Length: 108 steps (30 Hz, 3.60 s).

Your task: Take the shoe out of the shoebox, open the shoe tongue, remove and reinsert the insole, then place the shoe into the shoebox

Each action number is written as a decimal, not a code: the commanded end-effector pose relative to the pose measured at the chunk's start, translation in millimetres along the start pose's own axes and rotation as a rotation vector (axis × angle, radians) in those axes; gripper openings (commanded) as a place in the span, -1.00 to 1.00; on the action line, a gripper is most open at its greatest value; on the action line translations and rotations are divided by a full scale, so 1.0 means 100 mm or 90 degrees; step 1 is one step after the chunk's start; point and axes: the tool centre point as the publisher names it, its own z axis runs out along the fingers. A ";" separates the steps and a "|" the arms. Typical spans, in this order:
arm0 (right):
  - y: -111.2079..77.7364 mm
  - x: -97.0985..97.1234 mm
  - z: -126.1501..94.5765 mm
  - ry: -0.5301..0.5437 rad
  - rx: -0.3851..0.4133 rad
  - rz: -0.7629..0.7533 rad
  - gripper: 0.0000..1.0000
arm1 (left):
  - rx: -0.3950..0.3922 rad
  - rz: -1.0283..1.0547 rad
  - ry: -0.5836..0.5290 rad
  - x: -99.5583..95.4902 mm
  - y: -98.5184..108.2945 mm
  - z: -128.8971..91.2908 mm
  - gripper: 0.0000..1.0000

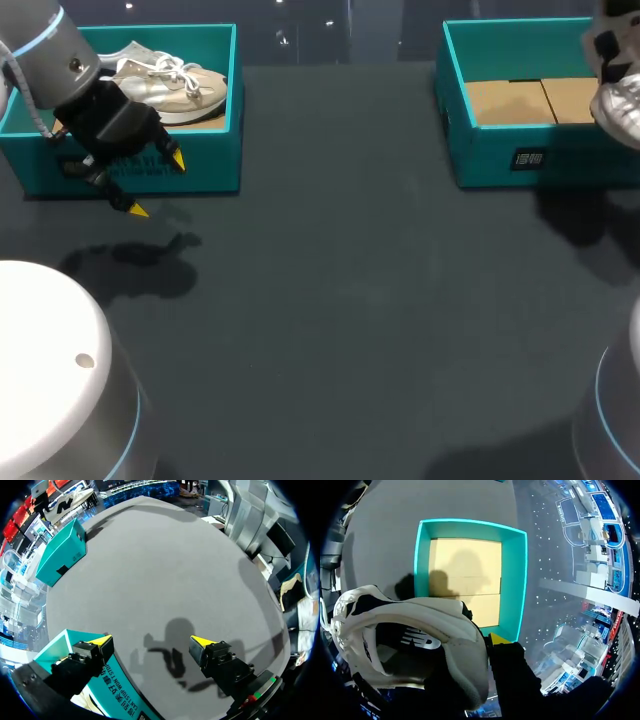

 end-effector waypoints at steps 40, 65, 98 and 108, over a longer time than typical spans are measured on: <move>-0.81 0.21 0.56 0.003 0.040 0.685 -1.00 | -0.001 0.001 -0.001 0.01 0.00 0.00 1.00; -0.85 0.40 0.72 0.010 0.084 0.846 -1.00 | -0.001 0.001 -0.001 0.01 0.00 0.00 1.00; -0.83 0.55 0.73 -0.001 0.201 0.997 -1.00 | -0.001 0.001 -0.001 0.01 0.00 0.00 1.00; -0.81 0.63 0.91 -0.029 0.224 0.988 -1.00 | -0.001 0.001 -0.001 0.01 0.00 0.00 1.00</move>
